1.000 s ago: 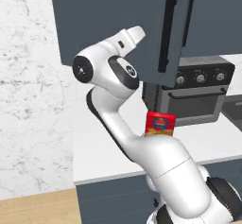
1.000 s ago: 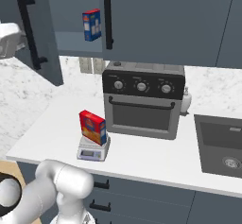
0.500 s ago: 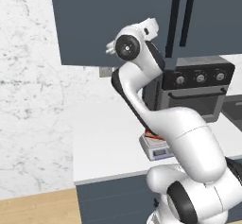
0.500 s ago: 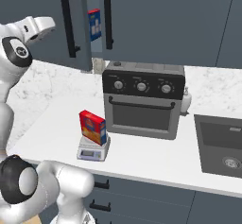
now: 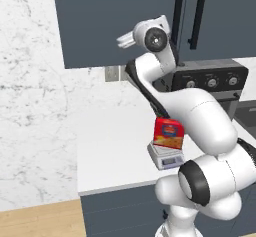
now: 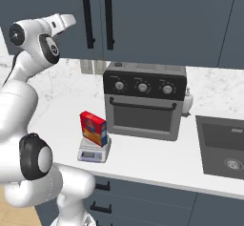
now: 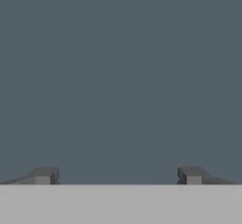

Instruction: Pick the boxed food and place it on the digital scale for weighing, and close the cabinet.

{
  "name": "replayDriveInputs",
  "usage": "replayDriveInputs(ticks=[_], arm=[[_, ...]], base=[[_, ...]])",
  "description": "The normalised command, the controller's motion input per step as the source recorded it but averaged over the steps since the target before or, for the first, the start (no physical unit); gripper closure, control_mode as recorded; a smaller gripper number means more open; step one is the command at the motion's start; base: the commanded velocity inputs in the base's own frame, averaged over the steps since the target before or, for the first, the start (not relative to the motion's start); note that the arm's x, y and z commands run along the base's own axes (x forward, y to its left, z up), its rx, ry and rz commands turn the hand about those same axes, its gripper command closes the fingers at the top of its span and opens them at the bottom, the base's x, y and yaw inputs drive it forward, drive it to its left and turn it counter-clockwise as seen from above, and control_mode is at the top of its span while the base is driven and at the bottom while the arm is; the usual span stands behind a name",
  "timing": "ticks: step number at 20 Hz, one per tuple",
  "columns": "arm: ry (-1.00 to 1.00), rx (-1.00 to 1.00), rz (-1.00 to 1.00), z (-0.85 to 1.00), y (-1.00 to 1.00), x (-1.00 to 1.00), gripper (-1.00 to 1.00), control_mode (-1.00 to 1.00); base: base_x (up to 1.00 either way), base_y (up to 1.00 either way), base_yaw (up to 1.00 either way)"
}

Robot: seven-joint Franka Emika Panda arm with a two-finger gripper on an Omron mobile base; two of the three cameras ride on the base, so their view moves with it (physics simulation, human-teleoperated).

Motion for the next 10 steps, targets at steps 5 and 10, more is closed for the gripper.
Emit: replayDriveInputs(ticks=[5,10], arm=[[0.0,0.04,0.12,-0.76,-0.08,1.0,-1.0,-1.0],[0.0,0.08,0.1,-0.33,0.0,0.4,-1.0,-1.0]], base=[[0.0,0.0,0.0],[0.0,0.0,0.0]])
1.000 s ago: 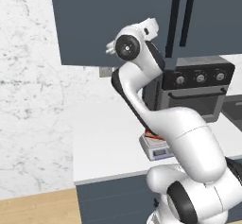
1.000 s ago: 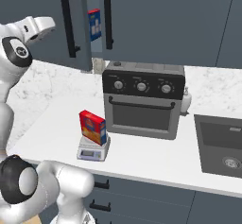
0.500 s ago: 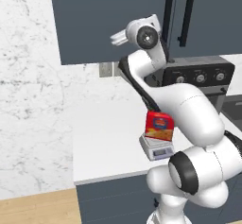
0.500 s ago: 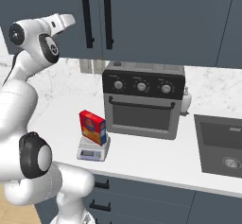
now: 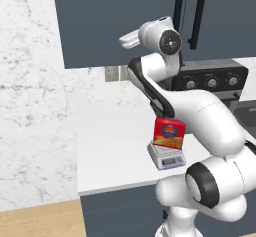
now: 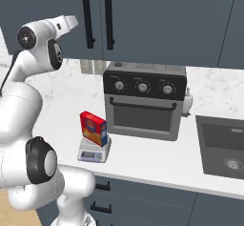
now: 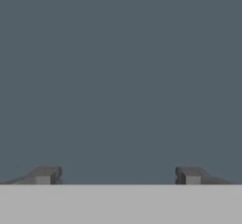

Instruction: Pick the boxed food and place it on the digital scale for weighing, and close the cabinet.

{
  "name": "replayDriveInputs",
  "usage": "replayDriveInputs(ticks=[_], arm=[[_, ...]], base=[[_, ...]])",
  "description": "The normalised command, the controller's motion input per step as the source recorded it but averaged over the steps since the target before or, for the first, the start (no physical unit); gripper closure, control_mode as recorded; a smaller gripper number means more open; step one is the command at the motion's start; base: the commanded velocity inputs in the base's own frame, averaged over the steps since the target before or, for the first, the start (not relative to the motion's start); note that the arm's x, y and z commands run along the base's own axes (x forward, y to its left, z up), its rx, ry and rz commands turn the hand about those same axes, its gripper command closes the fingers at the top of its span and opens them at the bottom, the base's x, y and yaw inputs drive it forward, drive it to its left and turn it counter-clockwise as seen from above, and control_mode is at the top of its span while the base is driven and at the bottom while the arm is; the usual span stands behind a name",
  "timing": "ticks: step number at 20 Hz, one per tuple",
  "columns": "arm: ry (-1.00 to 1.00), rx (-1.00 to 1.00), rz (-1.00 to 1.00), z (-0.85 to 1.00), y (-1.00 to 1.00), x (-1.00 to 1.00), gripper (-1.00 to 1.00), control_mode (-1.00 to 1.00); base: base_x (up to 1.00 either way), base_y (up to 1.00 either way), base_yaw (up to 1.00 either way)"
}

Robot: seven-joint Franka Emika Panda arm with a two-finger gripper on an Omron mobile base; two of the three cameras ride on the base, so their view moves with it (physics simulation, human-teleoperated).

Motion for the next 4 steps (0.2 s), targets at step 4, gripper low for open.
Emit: replayDriveInputs(ticks=[4], arm=[[-0.02,0.06,0.0,0.0,-0.03,-0.65,-1.0,-1.0]], base=[[0.0,0.0,0.0]])
